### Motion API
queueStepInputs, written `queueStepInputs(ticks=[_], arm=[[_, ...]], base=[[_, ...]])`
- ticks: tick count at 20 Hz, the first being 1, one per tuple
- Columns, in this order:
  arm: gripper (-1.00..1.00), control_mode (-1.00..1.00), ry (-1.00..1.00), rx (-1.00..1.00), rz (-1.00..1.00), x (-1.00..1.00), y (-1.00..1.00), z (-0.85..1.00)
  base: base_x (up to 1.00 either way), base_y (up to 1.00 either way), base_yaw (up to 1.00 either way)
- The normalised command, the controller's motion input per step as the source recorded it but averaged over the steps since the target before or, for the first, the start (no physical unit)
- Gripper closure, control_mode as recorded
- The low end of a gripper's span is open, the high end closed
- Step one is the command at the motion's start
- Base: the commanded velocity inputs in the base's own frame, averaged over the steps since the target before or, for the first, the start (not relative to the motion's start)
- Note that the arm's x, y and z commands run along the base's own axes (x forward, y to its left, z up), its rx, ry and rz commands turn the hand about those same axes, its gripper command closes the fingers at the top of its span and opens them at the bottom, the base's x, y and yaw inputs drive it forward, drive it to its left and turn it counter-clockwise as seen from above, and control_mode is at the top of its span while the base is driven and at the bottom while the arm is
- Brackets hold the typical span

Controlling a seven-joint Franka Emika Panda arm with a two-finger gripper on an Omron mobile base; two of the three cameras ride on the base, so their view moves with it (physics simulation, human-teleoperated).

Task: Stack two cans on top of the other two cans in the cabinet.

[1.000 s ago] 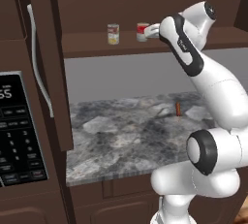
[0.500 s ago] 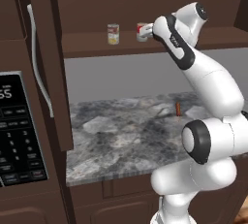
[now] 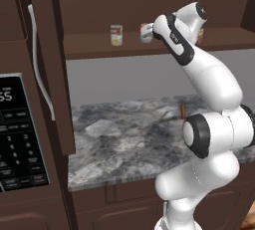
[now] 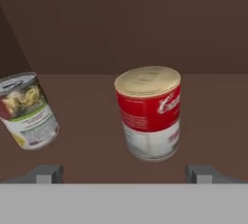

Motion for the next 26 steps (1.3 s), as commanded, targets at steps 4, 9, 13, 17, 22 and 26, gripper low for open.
queueStepInputs(ticks=[4, 9, 13, 17, 22, 26], arm=[[-1.00, -1.00, 0.00, 0.00, 0.01, 0.27, 0.00, -0.10], [-1.00, -1.00, 0.00, 0.00, 0.00, 0.24, 0.01, -0.12], [-1.00, -1.00, 0.00, 0.00, 0.00, 0.21, 0.04, -0.08], [-1.00, -1.00, 0.00, 0.00, 0.01, 0.22, 0.07, -0.02], [-1.00, -1.00, 0.00, 0.00, 0.02, 0.25, 0.07, 0.00], [-1.00, -1.00, 0.00, 0.00, 0.03, 0.23, 0.01, -0.02]], base=[[0.00, 0.00, 0.00], [0.00, 0.00, 0.00], [0.00, 0.00, 0.00], [0.00, 0.00, 0.00], [0.00, 0.00, 0.00], [0.00, 0.00, 0.00]])
